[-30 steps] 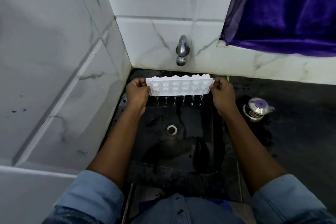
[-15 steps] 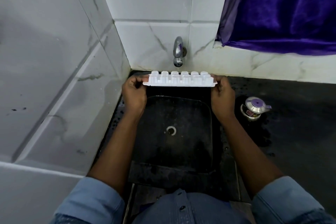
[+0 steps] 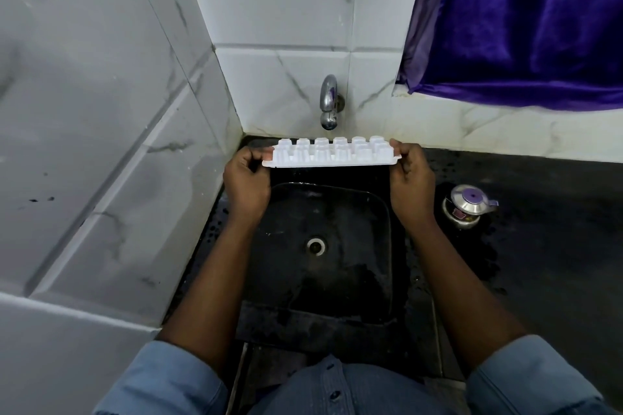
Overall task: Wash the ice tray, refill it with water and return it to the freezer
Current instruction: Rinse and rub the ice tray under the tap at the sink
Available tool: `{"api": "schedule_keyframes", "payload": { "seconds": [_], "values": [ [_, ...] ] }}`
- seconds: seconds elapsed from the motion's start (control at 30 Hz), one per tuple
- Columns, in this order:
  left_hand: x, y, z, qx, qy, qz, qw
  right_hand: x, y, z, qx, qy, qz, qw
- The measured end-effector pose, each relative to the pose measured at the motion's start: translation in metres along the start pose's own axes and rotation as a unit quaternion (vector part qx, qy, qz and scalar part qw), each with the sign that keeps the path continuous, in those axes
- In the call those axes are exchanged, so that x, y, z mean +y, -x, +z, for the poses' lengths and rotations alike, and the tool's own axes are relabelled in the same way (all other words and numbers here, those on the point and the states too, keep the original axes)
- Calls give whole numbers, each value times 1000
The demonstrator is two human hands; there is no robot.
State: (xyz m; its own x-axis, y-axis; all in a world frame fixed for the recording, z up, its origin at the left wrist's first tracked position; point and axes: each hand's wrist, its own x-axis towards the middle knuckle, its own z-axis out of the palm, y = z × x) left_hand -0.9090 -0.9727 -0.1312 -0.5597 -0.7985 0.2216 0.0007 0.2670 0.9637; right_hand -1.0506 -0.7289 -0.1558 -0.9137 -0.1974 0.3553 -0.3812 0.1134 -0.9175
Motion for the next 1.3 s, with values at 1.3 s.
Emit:
{"api": "schedule_keyframes", "payload": {
  "seconds": [1.3],
  "values": [
    [-39, 14, -11, -75, 244, -322, 912, 16, -13, 22, -126, 91, 152, 976]
  ]
}}
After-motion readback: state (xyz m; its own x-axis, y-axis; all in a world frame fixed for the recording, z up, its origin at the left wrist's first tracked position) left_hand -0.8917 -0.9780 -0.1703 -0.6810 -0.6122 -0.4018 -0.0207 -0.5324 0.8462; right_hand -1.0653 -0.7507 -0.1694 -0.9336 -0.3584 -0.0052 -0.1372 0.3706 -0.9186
